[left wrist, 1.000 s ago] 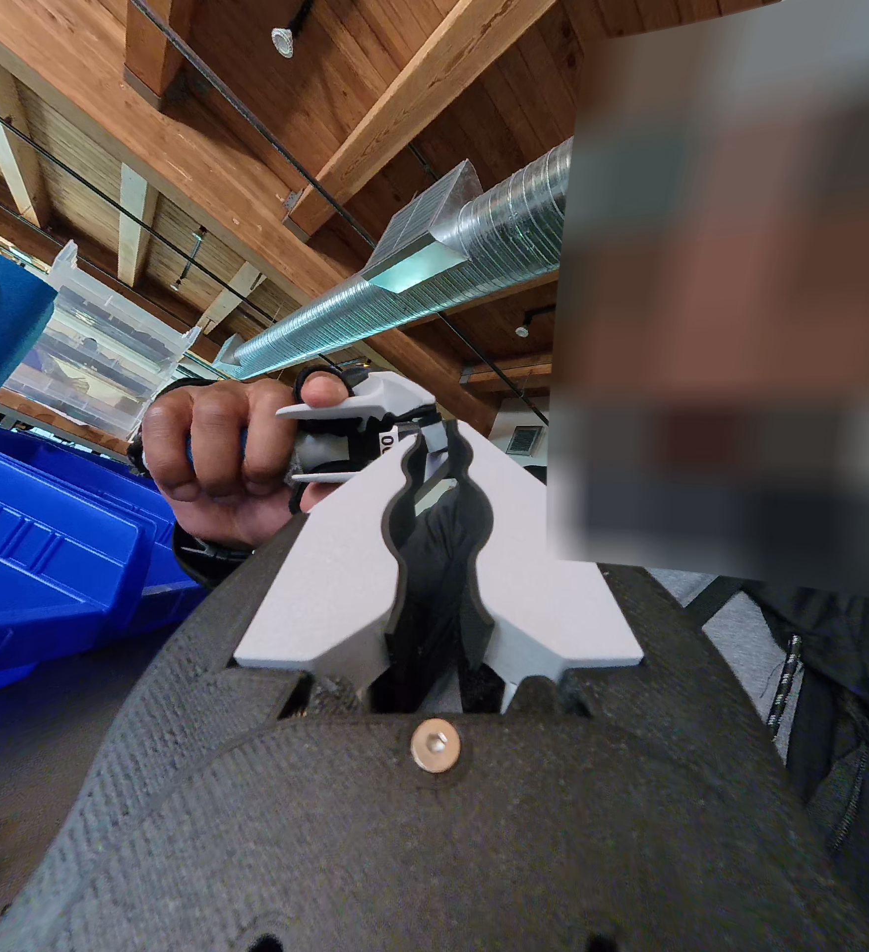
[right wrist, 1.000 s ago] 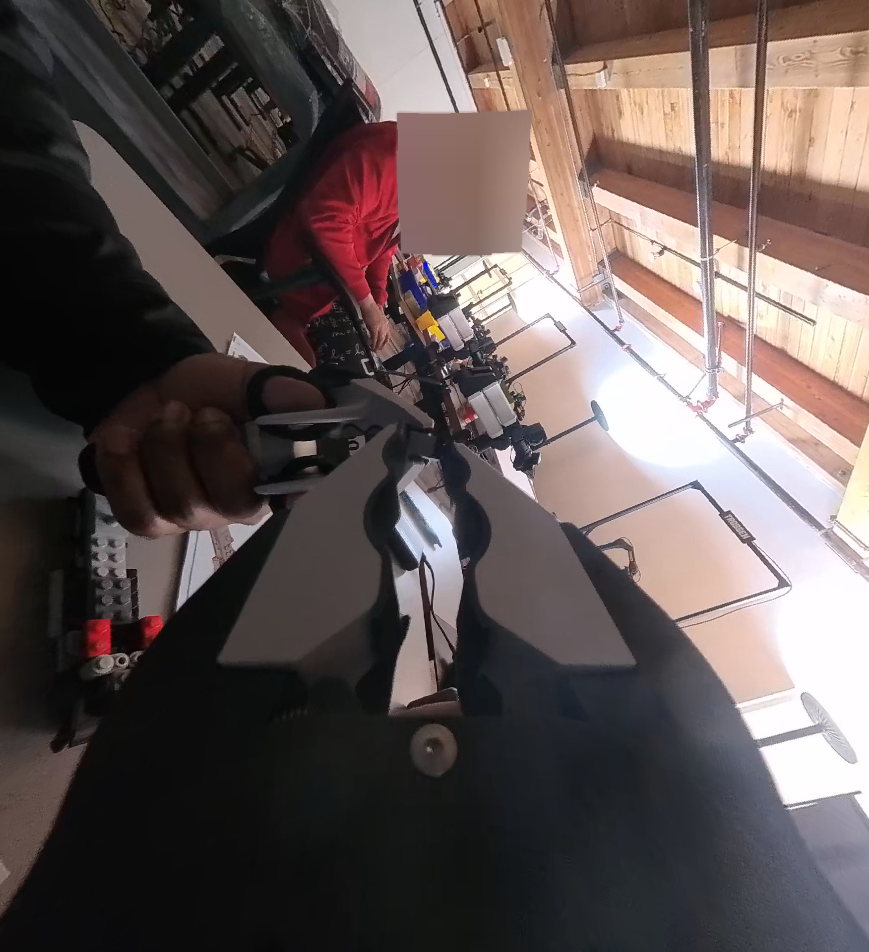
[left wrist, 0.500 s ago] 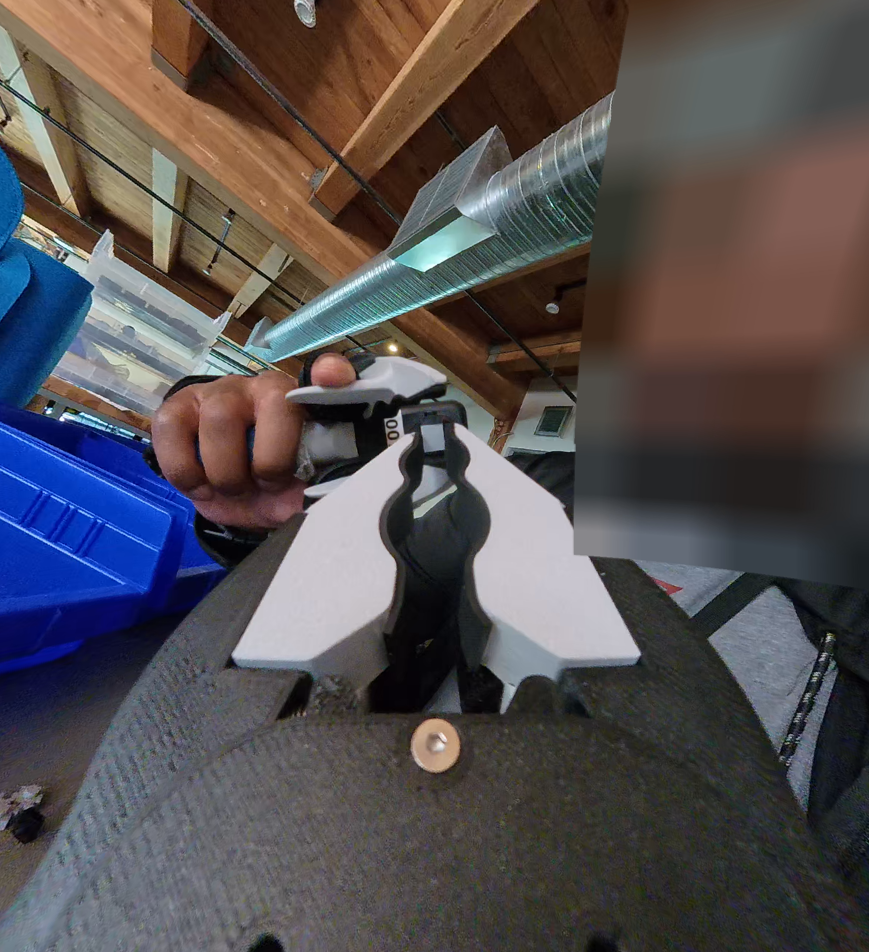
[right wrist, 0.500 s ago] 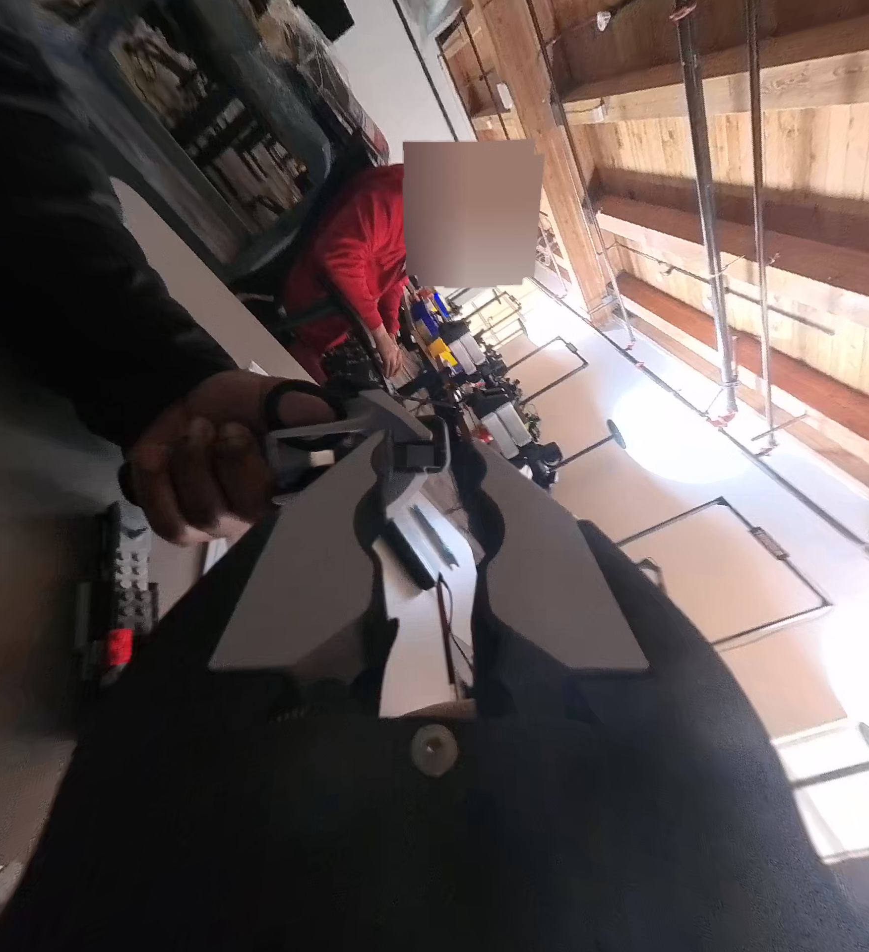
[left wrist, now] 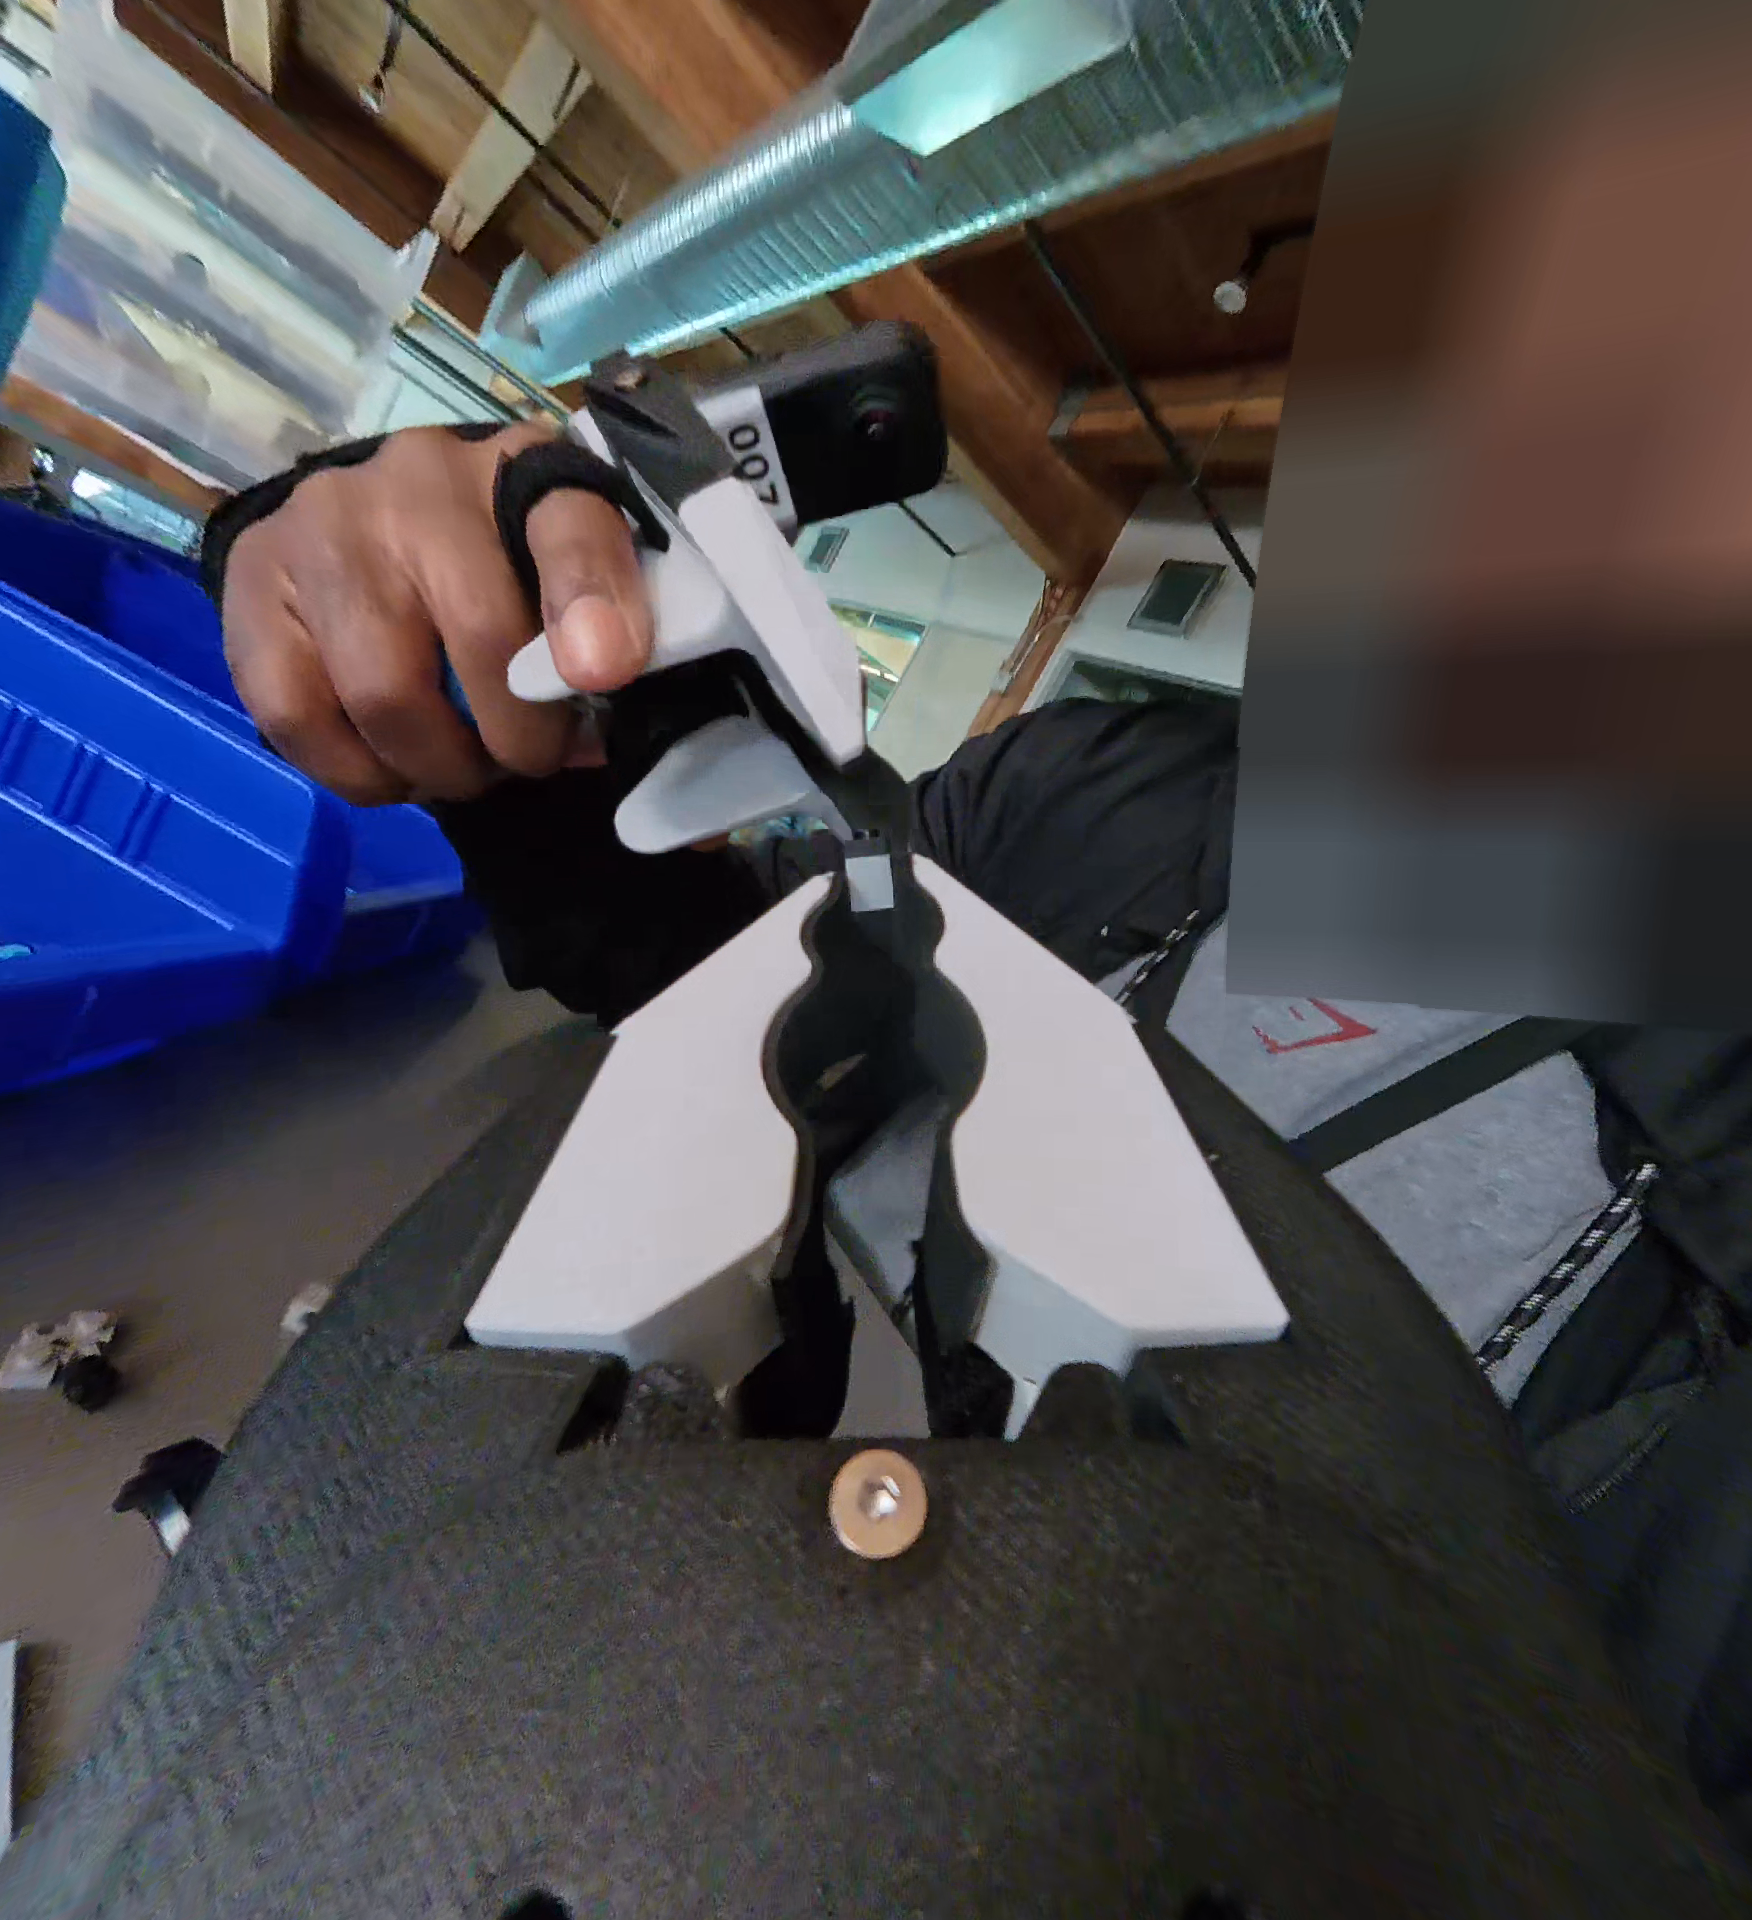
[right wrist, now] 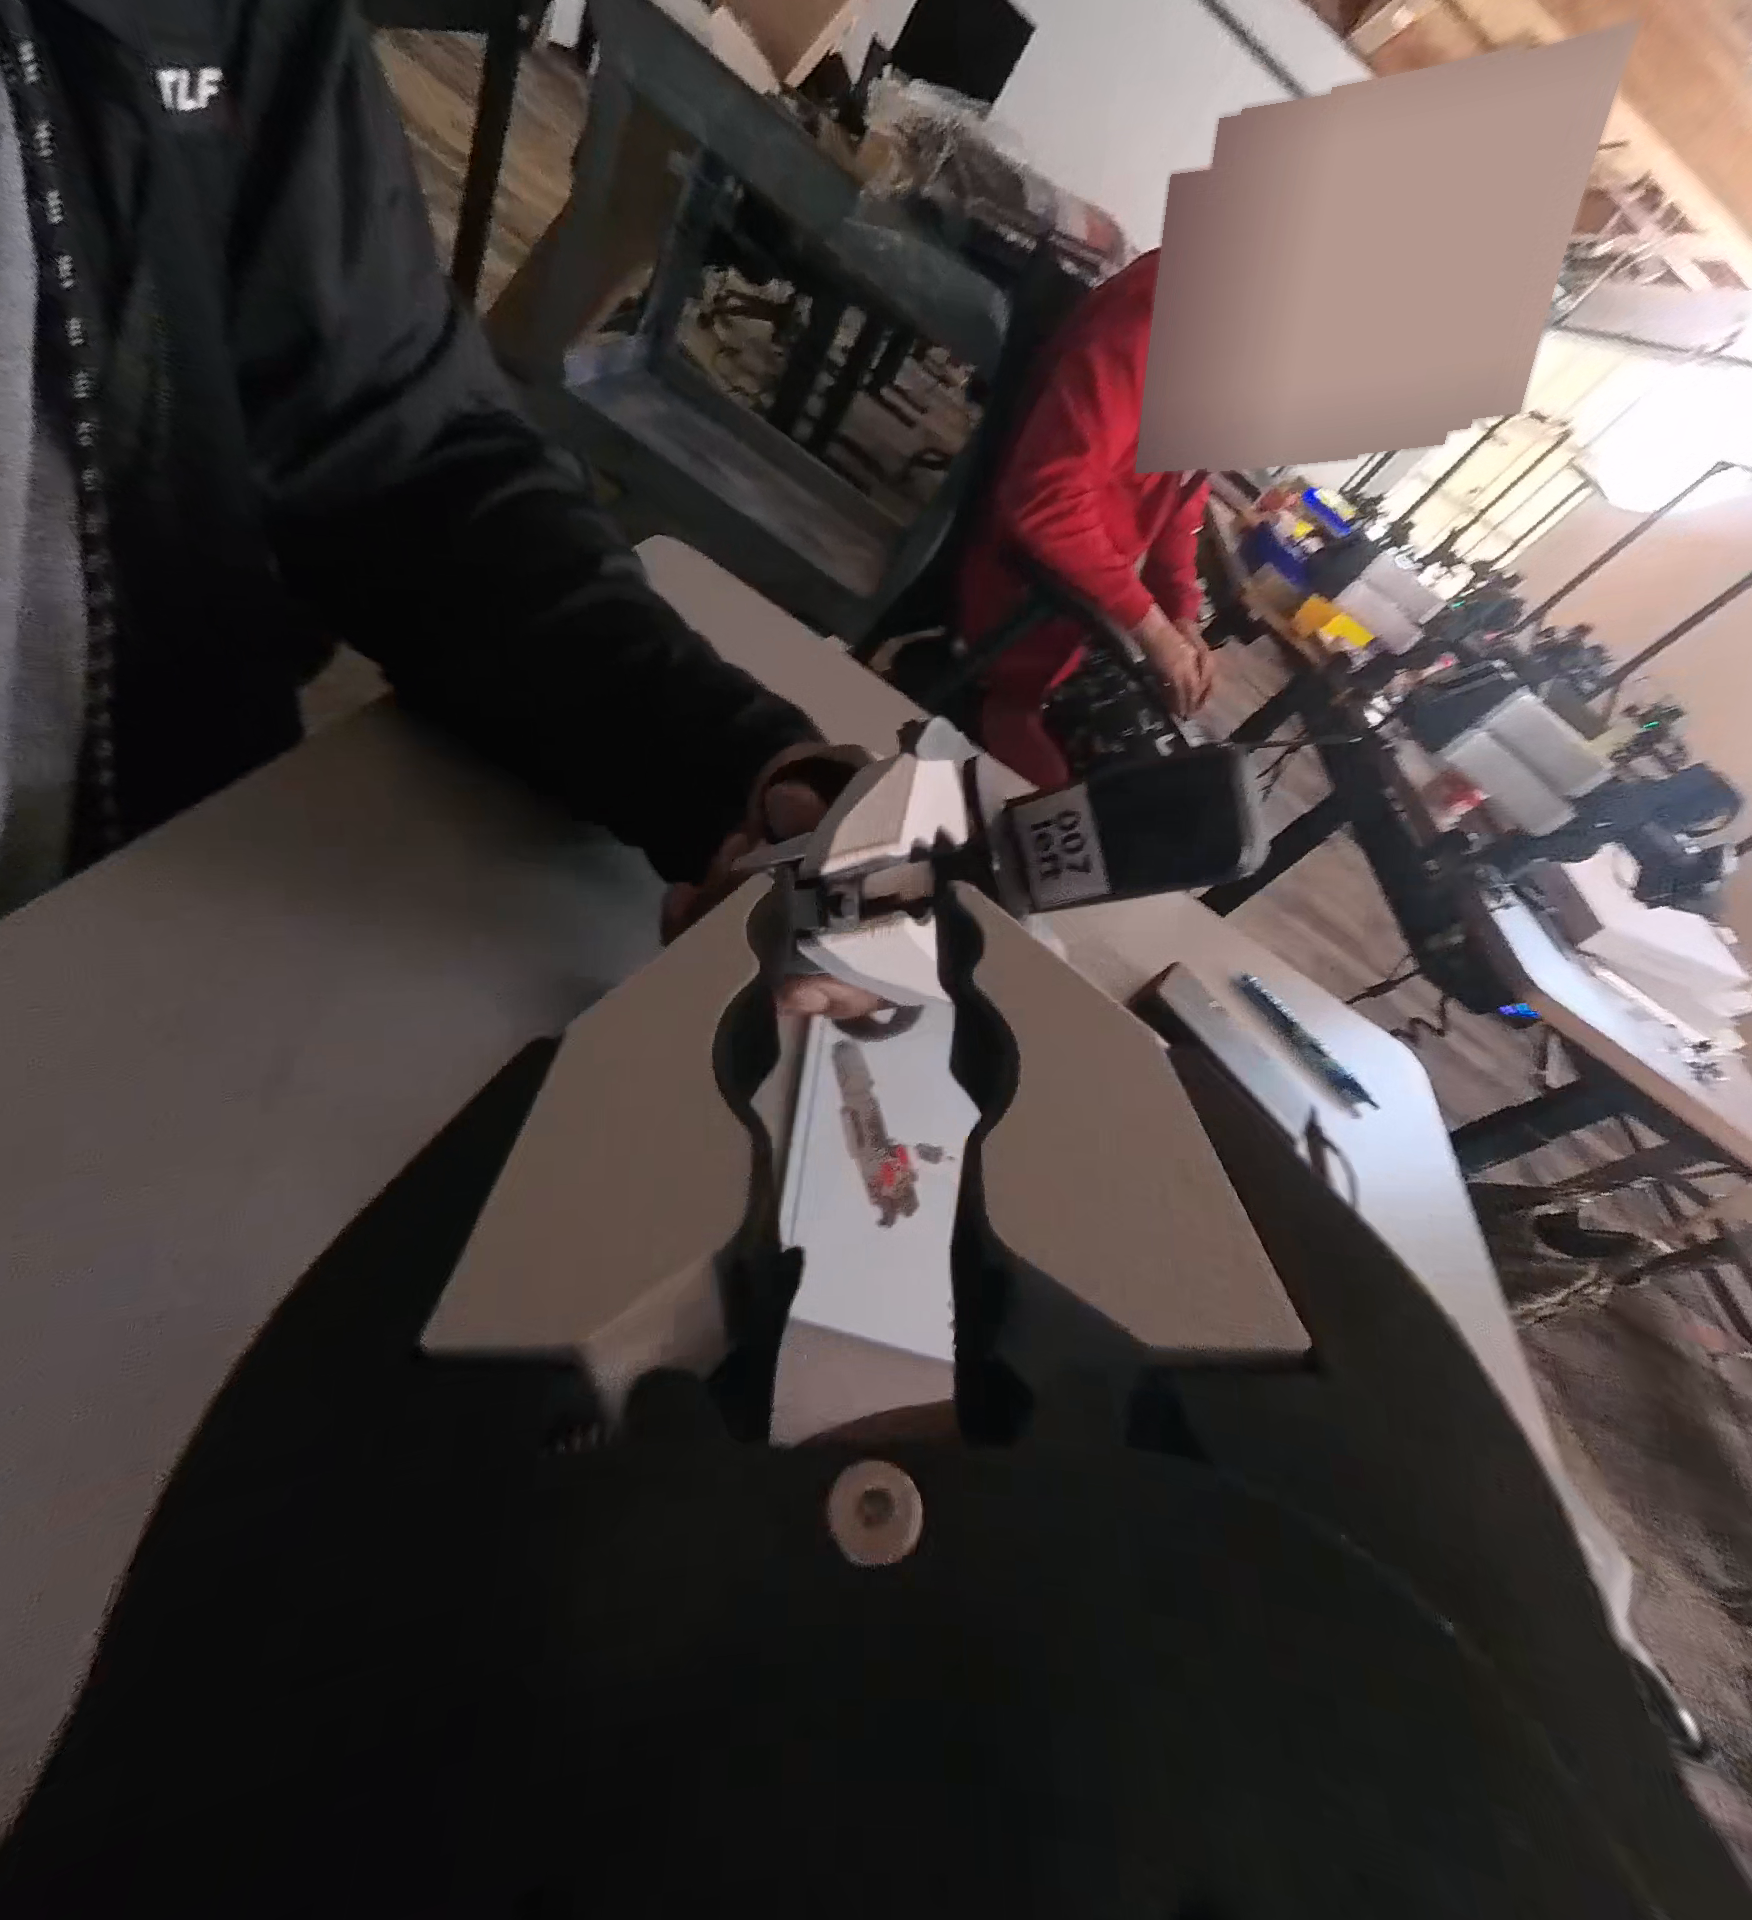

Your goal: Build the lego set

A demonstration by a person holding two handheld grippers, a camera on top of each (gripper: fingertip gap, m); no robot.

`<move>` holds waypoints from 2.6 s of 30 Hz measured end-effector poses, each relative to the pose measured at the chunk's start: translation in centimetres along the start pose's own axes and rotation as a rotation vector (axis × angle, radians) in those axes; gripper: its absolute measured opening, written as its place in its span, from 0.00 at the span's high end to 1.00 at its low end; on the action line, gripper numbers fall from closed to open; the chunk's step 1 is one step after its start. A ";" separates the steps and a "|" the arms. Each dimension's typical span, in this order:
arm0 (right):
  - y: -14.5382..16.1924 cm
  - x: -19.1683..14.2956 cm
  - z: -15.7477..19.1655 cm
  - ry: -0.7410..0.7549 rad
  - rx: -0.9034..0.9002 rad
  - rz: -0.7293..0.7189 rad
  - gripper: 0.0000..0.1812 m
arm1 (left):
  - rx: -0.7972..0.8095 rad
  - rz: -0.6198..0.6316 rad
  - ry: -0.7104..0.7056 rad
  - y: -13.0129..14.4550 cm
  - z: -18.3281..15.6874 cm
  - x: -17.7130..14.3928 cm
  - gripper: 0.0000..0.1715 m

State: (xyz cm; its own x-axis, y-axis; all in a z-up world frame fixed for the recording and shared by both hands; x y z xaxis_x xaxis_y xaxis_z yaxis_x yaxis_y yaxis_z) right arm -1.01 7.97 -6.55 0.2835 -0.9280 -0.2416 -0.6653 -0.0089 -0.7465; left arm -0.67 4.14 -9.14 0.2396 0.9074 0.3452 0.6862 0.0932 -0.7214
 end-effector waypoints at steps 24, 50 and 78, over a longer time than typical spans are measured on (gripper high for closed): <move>1.8 0.0 -2.9 0.273 0.178 0.060 0.94 | 0.408 -0.191 -0.329 -4.0 -0.8 -1.9 0.89; 0.3 0.2 -3.4 0.248 0.408 -0.109 0.95 | 0.629 -0.206 -0.400 -3.8 -1.4 -1.3 0.95; 0.3 0.0 -3.5 0.203 0.518 -0.166 0.95 | 0.509 -0.248 -0.330 -4.0 -1.3 -1.5 0.94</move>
State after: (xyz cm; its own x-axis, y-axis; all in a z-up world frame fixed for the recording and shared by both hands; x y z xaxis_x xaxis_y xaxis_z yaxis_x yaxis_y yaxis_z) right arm -3.67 6.67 -4.62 0.1830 -0.9831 -0.0095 -0.1840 -0.0248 -0.9826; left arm -2.89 1.92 -6.02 -0.1627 0.9046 0.3940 0.2639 0.4247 -0.8660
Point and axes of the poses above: each gripper's, where its closed fingertips meet, x out along the fingers, y out of its underside, z = x × y across the jaws, the point moved 3 cm from there along -x, back along the fingers, and after that the axes turned 8 degrees about -x, right-handed, at the moved point
